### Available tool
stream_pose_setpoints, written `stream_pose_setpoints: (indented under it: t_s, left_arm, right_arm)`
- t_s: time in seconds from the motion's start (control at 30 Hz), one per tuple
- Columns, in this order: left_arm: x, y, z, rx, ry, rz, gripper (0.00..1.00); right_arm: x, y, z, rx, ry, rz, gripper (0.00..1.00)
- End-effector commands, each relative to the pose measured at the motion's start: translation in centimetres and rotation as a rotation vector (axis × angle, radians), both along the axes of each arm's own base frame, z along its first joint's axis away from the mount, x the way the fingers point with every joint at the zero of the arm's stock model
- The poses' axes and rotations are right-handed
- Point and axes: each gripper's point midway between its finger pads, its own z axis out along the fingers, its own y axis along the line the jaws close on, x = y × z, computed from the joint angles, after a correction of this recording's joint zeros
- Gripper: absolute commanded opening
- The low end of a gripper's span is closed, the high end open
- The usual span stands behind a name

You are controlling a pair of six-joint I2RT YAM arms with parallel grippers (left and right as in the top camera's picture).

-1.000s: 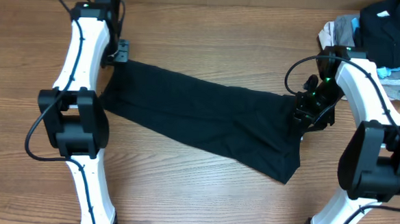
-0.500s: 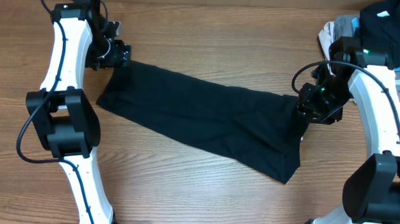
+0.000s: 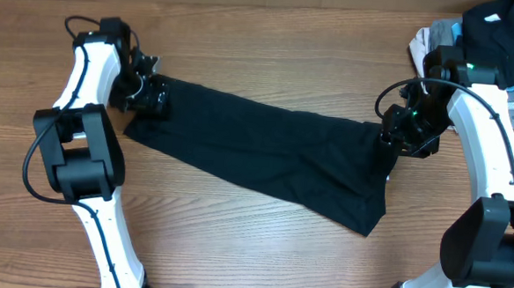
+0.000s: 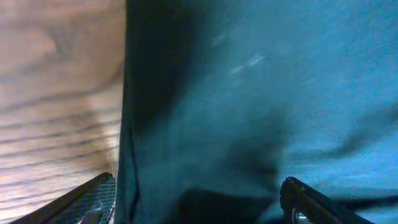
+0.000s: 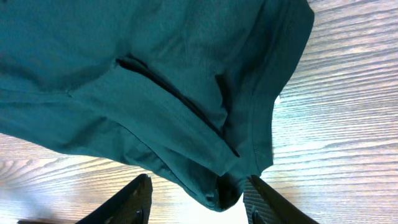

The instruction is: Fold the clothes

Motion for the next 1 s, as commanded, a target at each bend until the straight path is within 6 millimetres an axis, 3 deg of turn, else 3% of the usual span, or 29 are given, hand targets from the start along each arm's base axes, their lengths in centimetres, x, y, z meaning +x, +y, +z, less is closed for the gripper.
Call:
stream_pose_setpoints:
  t_s: [0.0,0.17,0.23,0.3,0.43,0.47,0.57,0.7,0.97]
  left_arm:
    - [-0.8,0.5,-2.2,0.003,0.023,-0.015,0.89]
    - [-1.5,0.4,-3.8,0.001,0.03,-0.01,0.86]
    - [-2.1,0.3,-4.7,-0.004,0.039,-0.004,0.8]
    - [-2.7,0.1,-5.7,-0.005,0.053,0.011,0.65]
    - [-3.9,0.0,-7.0,-0.008,0.078,0.044,0.11]
    - [-4.0,0.0,-7.1,-0.006,0.083,0.055,0.04]
    - [-4.2,0.7,-7.1,-0.006,0.091,0.117,0.04]
    - [-4.4,3.1,-6.5,-0.019,0.109,0.26,0.04]
    - [-5.0,8.0,-3.2,-0.085,0.078,0.415,0.04]
  right_arm:
    - [0.3,0.1,0.6,0.007,-0.026,0.0,0.52]
    - [0.3,0.1,0.6,0.007,-0.026,0.0,0.52]
    - [0.4,0.1,0.6,0.007,-0.026,0.0,0.52]
    - [0.4,0.1,0.6,0.007,-0.027,0.0,0.52]
    - [0.4,0.1,0.6,0.007,-0.027,0.0,0.52]
    - [0.4,0.1,0.6,0.007,-0.027,0.0,0.52]
    - [0.3,0.1,0.6,0.007,-0.026,0.0,0.52]
    - [0.3,0.1,0.6,0.007,-0.025,-0.003,0.52]
    - [0.2,0.1,0.5,0.005,-0.014,-0.024,0.52]
